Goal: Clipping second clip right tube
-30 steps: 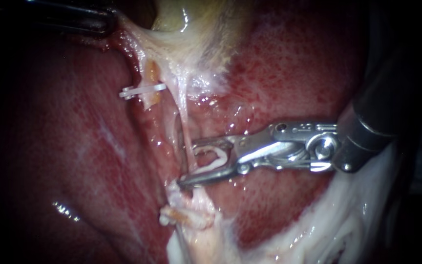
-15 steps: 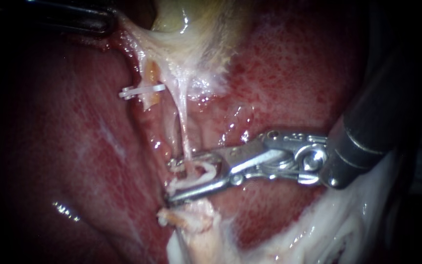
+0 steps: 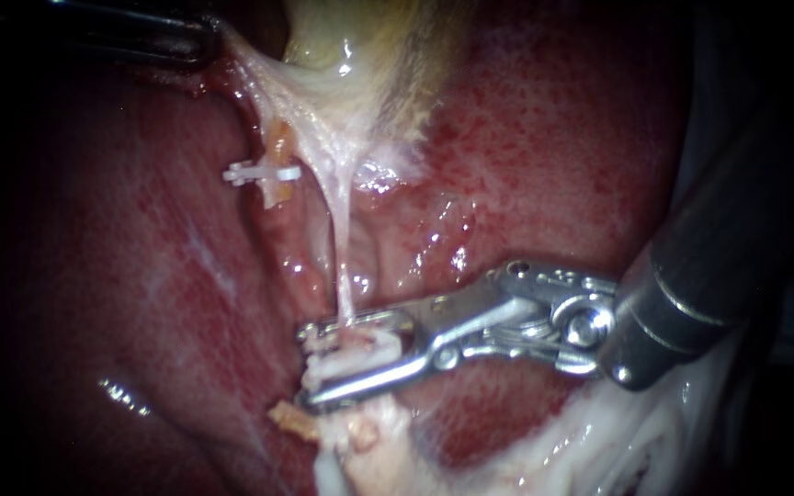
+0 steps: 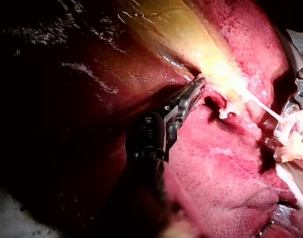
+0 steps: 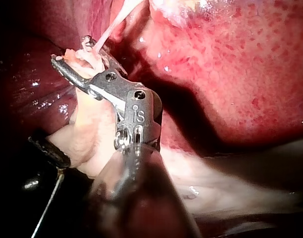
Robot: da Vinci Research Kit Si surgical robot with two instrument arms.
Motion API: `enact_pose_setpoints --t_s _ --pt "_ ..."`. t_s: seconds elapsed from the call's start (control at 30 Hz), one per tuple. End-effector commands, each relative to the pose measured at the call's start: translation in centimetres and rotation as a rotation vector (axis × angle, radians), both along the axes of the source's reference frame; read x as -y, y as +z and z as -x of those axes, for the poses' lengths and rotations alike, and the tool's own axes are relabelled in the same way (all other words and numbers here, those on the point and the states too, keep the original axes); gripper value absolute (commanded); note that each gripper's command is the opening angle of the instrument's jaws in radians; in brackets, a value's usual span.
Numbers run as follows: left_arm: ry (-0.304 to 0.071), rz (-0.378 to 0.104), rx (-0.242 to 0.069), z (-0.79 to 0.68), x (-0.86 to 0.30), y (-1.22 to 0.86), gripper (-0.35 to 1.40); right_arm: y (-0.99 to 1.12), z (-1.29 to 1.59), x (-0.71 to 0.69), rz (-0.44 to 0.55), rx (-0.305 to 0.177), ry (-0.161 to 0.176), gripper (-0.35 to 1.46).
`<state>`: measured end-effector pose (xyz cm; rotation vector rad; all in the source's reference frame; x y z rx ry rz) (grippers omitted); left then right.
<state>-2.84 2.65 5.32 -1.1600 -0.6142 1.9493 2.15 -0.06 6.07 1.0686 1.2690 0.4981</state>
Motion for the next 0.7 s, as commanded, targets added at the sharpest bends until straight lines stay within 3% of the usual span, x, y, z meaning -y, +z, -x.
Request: enact_pose_setpoints --t_s 0.03,0.17,0.33,0.7 --pt "0.0 0.0 0.0 0.0 0.0 0.0 -0.35 0.0 0.02 0.0 0.001 0.0 0.0 0.2" --pt "0.0 0.0 0.0 0.01 0.0 0.01 -0.35 -0.03 0.04 -0.02 -0.002 -0.001 -0.001 0.05" --pt "0.0 0.0 -0.001 0.01 0.0 0.01 -0.35 -0.07 0.08 -0.04 -0.004 -0.001 0.0 -0.33" --pt "-0.001 0.0 -0.001 0.01 0.0 0.01 -0.35 -0.07 0.1 -0.03 -0.002 0.003 -0.005 -0.35"
